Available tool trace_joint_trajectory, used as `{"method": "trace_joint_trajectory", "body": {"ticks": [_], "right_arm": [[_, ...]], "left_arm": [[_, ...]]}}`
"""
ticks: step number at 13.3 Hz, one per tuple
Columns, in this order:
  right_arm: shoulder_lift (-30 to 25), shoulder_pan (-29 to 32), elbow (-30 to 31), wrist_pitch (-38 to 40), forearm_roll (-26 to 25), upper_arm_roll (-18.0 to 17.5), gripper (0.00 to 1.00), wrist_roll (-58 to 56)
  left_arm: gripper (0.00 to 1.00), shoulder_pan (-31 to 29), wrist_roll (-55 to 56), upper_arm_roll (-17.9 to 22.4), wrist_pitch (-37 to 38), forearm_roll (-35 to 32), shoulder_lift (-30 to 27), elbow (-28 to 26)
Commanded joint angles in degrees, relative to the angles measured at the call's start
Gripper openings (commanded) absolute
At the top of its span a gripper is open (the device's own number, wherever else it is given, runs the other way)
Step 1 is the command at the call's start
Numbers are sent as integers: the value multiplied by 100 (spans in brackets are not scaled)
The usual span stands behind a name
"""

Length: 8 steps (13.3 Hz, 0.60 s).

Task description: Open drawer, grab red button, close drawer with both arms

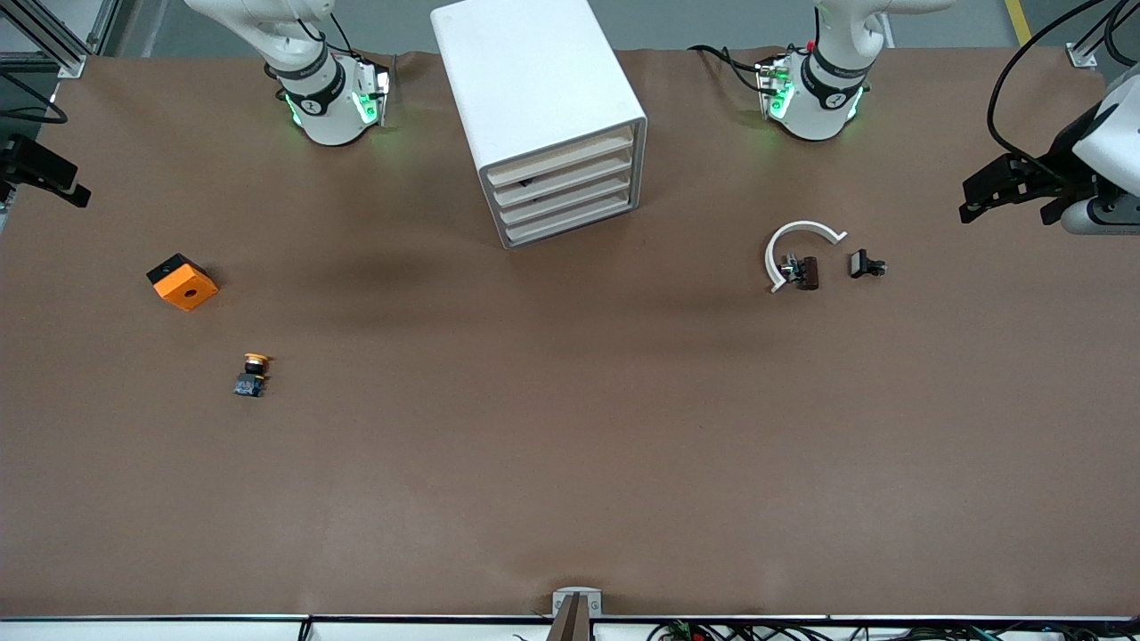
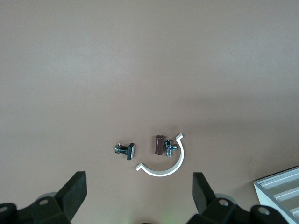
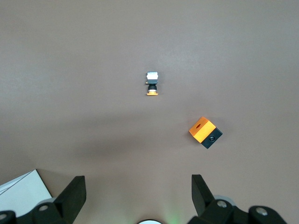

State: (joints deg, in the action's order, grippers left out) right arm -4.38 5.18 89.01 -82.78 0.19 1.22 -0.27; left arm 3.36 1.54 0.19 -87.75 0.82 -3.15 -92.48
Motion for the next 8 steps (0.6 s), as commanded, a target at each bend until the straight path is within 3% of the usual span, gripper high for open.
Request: {"method": "trace_joint_trajectory", "body": {"ticks": [1, 8], "right_arm": [[-80, 44, -15, 43, -46, -34, 100, -61], [-80, 44, -15, 43, -46, -34, 100, -61]], "left_arm": [[100, -11, -65, -27, 100, -64, 42, 107], [100, 41, 57, -36, 345, -64, 59, 63]]}}
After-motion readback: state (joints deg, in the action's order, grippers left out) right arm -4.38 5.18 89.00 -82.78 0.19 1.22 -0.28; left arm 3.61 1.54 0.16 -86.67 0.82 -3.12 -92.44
